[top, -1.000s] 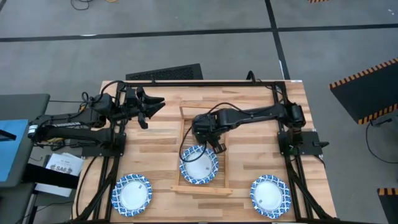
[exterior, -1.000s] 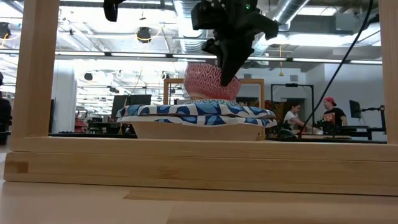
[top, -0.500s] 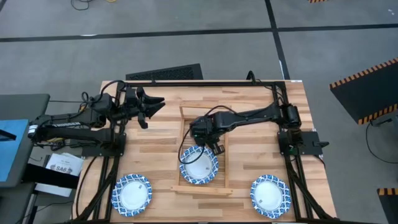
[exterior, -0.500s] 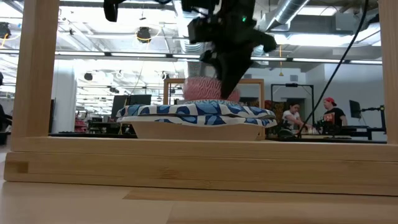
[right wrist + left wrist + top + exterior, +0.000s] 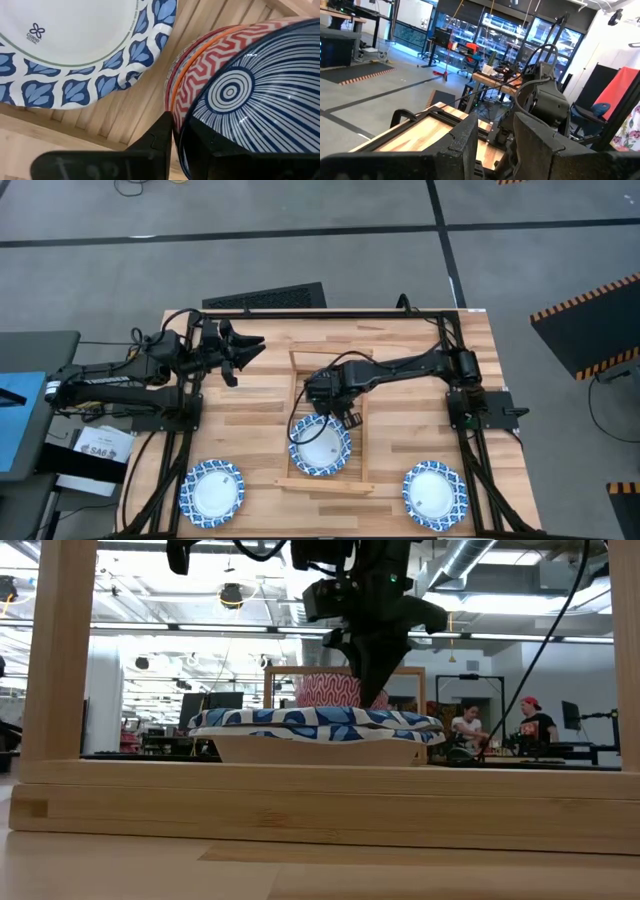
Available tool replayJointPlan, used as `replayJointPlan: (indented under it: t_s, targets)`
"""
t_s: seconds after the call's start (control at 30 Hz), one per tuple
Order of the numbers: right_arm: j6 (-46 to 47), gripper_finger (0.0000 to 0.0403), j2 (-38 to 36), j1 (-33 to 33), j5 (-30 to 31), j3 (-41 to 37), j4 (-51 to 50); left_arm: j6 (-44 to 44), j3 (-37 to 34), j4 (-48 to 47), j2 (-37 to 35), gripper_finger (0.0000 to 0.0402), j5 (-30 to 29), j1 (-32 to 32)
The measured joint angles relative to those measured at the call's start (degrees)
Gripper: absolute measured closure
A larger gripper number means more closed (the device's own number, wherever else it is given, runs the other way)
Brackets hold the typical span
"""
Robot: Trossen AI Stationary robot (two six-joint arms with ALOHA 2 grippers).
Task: Place and stack bowls onto a shelf
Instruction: Stack the blue patterned bowl into the orange patterned bowl, then stack the left blue patterned bowl on the blue patterned bowl on the shelf
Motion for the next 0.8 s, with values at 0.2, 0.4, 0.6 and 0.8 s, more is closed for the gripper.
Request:
replayJointPlan:
  t_s: [0.2, 0.4, 0.6, 0.8]
  targets:
    - [0.2, 0.0293, 0.0, 0.2, 0.1, 0.0, 0.0, 0.0, 0.0, 0.0, 0.0, 0.0291, 0.0, 0.0]
    - [0.3, 0.0205, 0.0, 0.9, 2.3, 3.4, -2.5, 0.0, 0.0, 0.0, 0.0, 0.0291, 0.0, 0.0]
    - [2.1, 0.0148, 0.0, 0.3, 2.3, 8.4, -8.5, 0.0, 0.0, 0.0, 0.0, 0.0291, 0.0, 0.0]
    - [7.3, 0.0143, -3.4, -1.4, -3.4, 8.6, -15.8, 0.0, 0.0, -0.1, 0.0, 0.0291, 0.0, 0.0]
